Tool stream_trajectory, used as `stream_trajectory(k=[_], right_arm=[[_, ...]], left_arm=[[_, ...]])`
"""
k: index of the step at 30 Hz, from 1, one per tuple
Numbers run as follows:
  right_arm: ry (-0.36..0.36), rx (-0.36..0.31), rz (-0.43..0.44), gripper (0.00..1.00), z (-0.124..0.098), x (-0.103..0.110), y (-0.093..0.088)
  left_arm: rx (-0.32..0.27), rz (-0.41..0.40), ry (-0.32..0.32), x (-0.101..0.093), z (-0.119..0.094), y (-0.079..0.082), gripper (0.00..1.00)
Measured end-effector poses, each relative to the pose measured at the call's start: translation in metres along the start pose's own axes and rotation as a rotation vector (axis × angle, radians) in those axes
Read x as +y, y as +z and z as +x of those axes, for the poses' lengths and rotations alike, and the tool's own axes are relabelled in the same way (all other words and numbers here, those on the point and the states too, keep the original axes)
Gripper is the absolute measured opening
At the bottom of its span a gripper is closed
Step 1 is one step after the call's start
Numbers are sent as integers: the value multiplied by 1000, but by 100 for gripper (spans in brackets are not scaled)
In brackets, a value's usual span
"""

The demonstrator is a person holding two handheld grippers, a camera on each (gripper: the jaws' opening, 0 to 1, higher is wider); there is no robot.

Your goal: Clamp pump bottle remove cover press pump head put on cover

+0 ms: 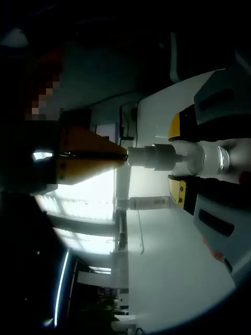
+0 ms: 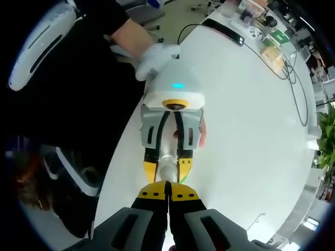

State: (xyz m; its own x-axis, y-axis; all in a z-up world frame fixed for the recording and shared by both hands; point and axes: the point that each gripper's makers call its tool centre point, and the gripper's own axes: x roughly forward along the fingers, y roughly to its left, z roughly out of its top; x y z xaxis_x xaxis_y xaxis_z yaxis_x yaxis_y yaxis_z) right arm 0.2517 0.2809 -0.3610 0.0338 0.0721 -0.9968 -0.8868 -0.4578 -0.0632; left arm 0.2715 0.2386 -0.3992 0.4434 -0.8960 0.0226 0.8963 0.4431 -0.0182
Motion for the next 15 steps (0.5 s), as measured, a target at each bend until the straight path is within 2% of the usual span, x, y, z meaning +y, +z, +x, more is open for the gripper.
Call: stream_trajectory(k=[15], right_arm=[[-1, 9, 0, 0, 5, 0, 0]], left_arm=[[0, 1, 0, 0, 0, 0, 16]])
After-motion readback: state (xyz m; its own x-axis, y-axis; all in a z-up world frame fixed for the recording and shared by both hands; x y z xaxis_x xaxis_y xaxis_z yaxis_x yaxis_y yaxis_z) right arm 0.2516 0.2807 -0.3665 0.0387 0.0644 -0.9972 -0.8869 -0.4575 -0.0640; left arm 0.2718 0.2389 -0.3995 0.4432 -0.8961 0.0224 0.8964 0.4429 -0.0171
